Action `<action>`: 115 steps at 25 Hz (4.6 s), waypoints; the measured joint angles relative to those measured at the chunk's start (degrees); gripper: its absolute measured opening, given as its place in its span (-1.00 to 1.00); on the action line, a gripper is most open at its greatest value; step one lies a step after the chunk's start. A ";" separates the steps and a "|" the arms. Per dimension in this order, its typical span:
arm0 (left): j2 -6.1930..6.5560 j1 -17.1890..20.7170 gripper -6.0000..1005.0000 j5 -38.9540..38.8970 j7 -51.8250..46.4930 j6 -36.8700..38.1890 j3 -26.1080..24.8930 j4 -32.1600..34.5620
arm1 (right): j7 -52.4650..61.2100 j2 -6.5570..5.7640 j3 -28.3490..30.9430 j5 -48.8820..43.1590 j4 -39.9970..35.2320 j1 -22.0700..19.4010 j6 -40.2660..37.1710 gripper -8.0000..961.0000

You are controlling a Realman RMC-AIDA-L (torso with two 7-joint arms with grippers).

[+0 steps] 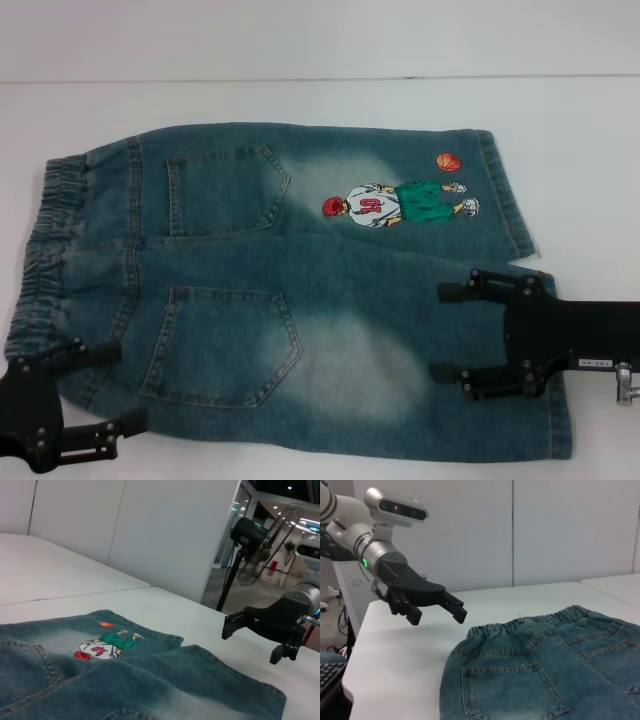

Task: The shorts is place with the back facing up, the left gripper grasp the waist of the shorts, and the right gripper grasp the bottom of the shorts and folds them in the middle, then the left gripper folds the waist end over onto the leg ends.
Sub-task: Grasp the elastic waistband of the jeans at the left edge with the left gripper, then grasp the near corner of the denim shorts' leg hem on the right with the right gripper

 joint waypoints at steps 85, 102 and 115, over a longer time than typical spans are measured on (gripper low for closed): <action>-6.30 -2.69 -0.26 11.22 -28.77 -21.47 12.34 28.16 | 3.70 0.17 0.78 2.10 2.73 1.94 5.30 0.90; -6.20 -2.73 -0.78 9.71 -27.49 -21.11 13.07 28.06 | 39.03 -0.93 0.73 -11.91 -20.71 0.33 -7.31 0.89; -6.29 -2.68 -0.84 7.77 -24.14 -21.67 13.20 26.48 | 55.75 -1.18 -0.32 -37.97 -25.36 7.89 -18.61 0.74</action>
